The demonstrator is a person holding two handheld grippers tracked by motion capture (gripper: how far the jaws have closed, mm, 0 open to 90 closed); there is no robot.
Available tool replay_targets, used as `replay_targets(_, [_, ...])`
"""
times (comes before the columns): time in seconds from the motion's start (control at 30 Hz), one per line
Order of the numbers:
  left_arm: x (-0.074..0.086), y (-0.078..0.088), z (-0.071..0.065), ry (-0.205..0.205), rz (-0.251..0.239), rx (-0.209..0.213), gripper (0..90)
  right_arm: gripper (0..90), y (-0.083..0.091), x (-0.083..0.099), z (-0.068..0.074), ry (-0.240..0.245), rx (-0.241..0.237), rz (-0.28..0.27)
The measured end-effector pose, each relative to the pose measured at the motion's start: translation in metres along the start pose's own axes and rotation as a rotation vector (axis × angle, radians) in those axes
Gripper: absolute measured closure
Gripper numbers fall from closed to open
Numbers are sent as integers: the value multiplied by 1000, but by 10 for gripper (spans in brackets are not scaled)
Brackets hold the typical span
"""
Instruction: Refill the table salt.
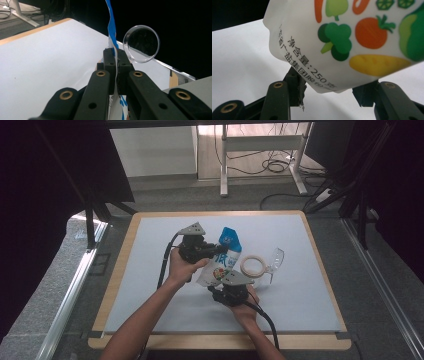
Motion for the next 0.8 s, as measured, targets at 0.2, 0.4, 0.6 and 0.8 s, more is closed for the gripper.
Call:
replay_targets(0.2, [1, -3, 1, -3, 14, 4, 896, 515, 1, 1, 1, -8, 3, -3])
replay_targets(0.4, [0, -8, 0, -17, 34, 7, 896, 518, 3, 2, 3, -24, 3, 1])
replay_targets(0.6, [-1, -15, -2, -22, 49, 16, 896, 517, 4, 1, 7, -23, 11, -3])
replay_targets(0.8, [-2, -22, -4, -31, 63, 23, 896, 518, 6, 2, 6, -35, 22, -1])
Point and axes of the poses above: each handheld gripper's, and its own axes: y roughly backward along the jaws, x roughly out of its underside, z roughly to its left, the point moved 8 cm from there along -y, roughly forward along the jaws, and after that the axes turned 6 degrees about -y, right-handed, at the moved point
